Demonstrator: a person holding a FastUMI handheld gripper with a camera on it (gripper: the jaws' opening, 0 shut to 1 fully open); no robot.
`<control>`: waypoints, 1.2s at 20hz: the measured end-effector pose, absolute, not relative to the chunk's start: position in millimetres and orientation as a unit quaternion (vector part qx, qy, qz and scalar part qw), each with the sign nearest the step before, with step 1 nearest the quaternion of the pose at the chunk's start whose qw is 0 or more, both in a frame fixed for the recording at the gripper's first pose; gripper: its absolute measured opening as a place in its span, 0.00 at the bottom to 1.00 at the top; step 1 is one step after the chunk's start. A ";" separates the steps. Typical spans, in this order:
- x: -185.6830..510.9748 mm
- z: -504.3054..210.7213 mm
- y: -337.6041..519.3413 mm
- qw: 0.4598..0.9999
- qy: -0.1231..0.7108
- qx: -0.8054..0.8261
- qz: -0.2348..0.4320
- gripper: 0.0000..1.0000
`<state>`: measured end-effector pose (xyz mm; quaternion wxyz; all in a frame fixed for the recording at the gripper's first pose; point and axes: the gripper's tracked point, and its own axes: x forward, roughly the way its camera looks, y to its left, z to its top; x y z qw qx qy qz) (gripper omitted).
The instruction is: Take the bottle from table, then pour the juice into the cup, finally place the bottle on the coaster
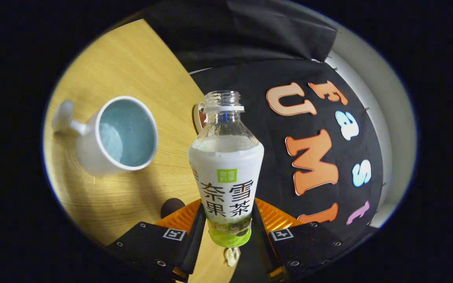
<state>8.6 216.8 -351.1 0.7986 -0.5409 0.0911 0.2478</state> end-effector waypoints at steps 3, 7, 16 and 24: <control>24.6 -348.6 208.9 0.855 0.134 -0.443 0.233 0.64; 46.1 -357.6 203.4 0.900 0.195 -0.321 0.223 0.64; 61.6 -383.3 191.7 0.934 0.276 -0.085 0.209 0.64; 62.1 -431.2 176.1 0.925 0.322 -0.038 0.198 0.64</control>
